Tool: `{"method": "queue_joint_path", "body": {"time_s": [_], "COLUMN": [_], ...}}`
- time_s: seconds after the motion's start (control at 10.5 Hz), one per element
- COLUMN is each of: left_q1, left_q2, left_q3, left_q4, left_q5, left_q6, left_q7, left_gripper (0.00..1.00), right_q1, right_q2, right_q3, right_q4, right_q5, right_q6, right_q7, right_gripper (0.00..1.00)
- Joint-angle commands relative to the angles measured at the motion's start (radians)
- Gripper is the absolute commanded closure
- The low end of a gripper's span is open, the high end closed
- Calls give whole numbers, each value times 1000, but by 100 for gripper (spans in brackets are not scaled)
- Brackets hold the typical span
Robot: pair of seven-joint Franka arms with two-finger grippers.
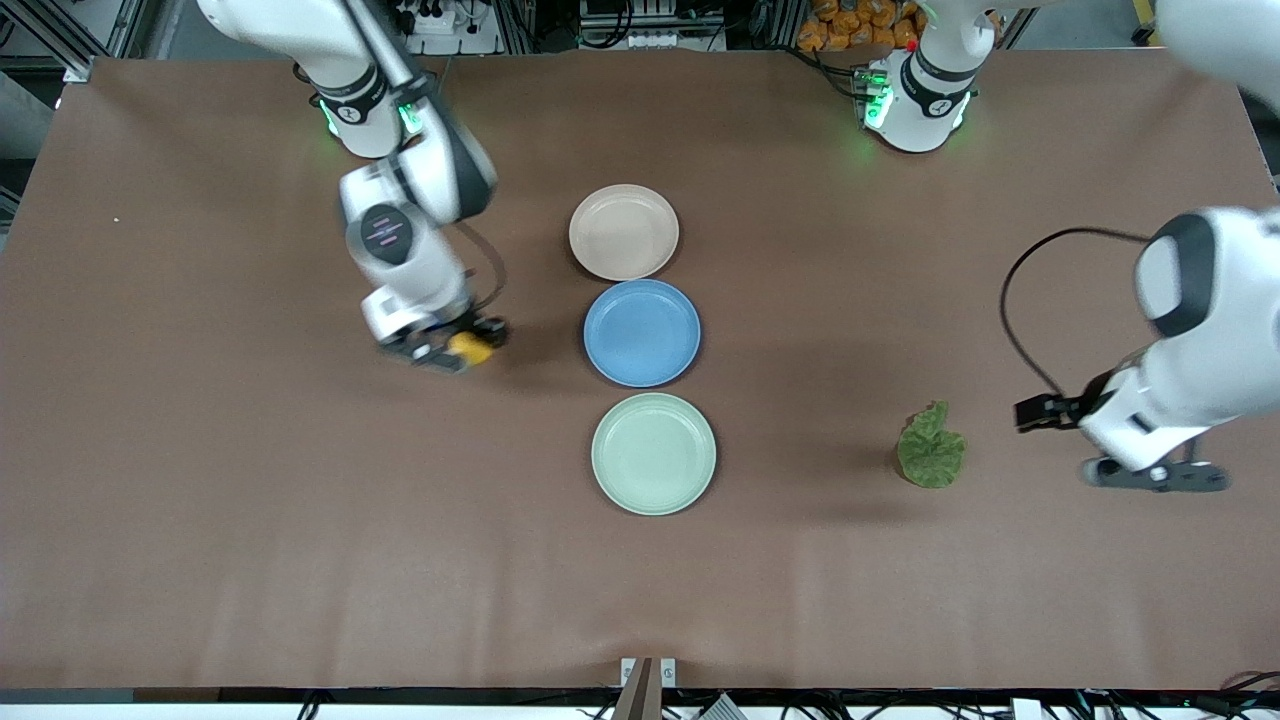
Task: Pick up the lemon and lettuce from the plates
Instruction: 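Set the lettuce on the table with the left gripper while the right lifts lemon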
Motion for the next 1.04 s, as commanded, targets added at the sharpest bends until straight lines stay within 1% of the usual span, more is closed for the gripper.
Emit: {"method": "queue_joint_path", "body": {"time_s": [0.0, 0.09, 0.28, 0.38, 0.47, 0.57, 0.66, 0.76, 0.85, 0.95], "left_q1": [-1, -1, 0, 0, 2, 3, 18, 19, 15, 15], "left_q2": [-124, -177, -250, -289, -307, -323, -347, -369, -386, -402], "left_q3": [-4, -1, -6, -7, -6, -1, -2, -9, -12, -25], "left_q4": [22, 21, 22, 16, 13, 10, 1, -9, -24, -41], "left_q5": [18, 16, 7, 1, -13, -51, -62, -62, -63, -63], "left_q6": [-80, -85, -186, -223, -262, -292, -296, -300, -309, -310], "left_q7": [4, 4, 3, -5, -3, 1, 1, 3, 3, 3], "left_gripper": [0, 0, 0, 0, 0, 0, 0, 0, 0, 0], "right_q1": [-232, -294, -394, -423, -442, -448, -452, -465, -460, -466], "right_q2": [92, 128, 207, 223, 235, 235, 234, 225, 206, 177], "right_q3": [13, 13, 13, 13, 13, 13, 13, 14, 13, 17], "right_q4": [77, 106, 179, 194, 200, 199, 197, 197, 194, 202], "right_q5": [-8, -8, -8, -7, -7, -5, -5, -5, -4, -4], "right_q6": [-10, -4, -4, -4, -5, -9, -18, -19, -30, -74], "right_q7": [-335, -450, -613, -665, -676, -678, -701, -761, -780, -774], "right_gripper": [100, 100, 100, 95, 56, 8, 0, 0, 0, 0]}}
